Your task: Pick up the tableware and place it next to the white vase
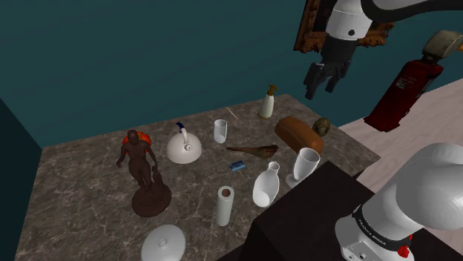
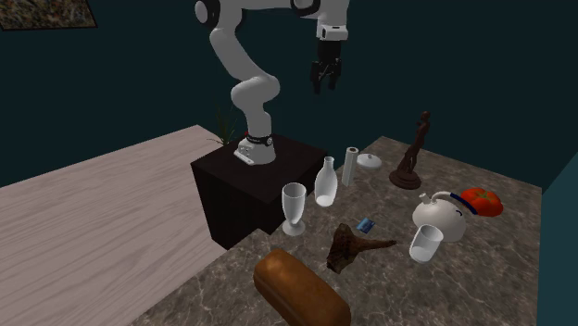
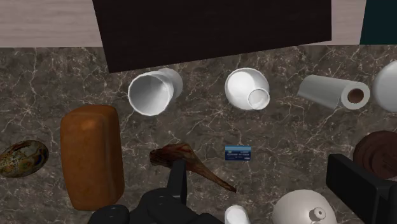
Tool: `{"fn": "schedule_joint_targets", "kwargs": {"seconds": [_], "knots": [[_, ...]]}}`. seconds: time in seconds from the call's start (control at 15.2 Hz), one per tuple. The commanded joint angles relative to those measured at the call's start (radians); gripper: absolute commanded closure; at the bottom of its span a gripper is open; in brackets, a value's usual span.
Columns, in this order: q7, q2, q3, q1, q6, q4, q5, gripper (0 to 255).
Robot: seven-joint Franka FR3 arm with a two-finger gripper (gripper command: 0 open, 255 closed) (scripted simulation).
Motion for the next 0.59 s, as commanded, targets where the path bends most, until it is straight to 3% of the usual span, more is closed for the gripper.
{"fn": "schedule_joint_targets", "kwargs": {"seconds": [0.0, 0.53], "knots": [[0.000, 0.000, 0.000, 0.000, 0.000, 0.000, 0.000, 0], [-0.052, 0.012, -0.071, -0.039, 0.266, -0.247, -0.042, 0]]}}
